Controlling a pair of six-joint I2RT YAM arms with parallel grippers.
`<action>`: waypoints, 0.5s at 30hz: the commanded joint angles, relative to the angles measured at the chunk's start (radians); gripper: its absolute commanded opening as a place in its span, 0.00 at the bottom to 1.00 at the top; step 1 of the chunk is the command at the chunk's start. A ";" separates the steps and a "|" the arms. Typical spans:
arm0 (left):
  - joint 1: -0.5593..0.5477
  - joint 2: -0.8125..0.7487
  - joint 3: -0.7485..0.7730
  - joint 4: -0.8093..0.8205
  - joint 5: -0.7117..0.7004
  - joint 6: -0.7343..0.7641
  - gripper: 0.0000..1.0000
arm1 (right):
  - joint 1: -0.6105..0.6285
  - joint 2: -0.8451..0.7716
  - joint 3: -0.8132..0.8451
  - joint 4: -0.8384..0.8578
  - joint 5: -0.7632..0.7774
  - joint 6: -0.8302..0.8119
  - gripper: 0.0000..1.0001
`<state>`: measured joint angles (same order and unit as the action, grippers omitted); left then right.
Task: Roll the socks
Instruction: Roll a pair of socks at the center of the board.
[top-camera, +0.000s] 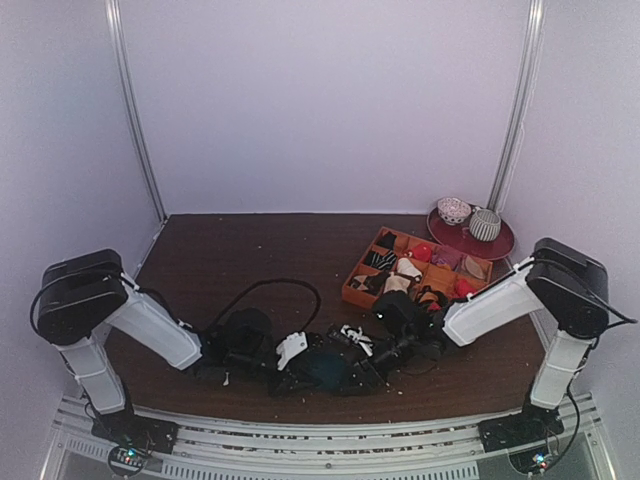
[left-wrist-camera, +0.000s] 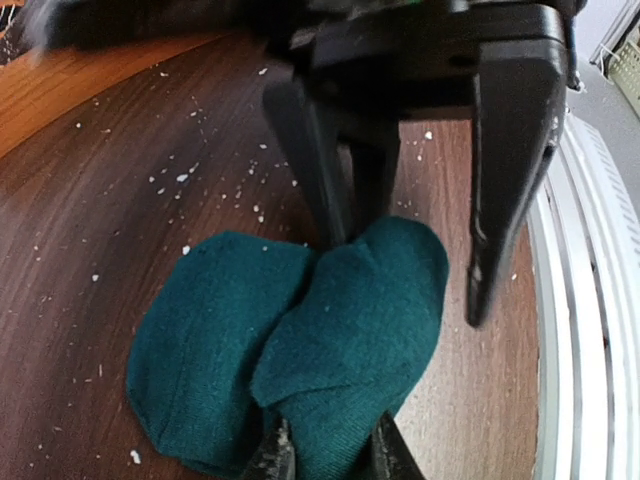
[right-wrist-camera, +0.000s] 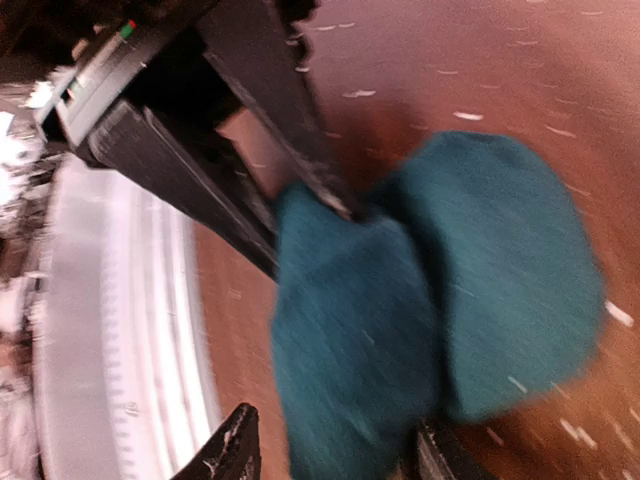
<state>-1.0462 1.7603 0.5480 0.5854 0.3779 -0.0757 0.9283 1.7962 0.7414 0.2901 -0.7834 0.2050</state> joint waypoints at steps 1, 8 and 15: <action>0.004 0.056 0.012 -0.284 0.046 -0.108 0.16 | 0.010 -0.190 -0.139 -0.009 0.405 -0.103 0.50; 0.074 0.098 0.034 -0.423 0.208 -0.220 0.15 | 0.198 -0.445 -0.310 0.238 0.709 -0.467 0.59; 0.093 0.121 0.096 -0.536 0.234 -0.220 0.15 | 0.282 -0.294 -0.203 0.190 0.729 -0.591 0.60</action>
<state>-0.9531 1.8076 0.6739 0.3630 0.5980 -0.2611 1.1706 1.4166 0.4782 0.4751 -0.1421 -0.2604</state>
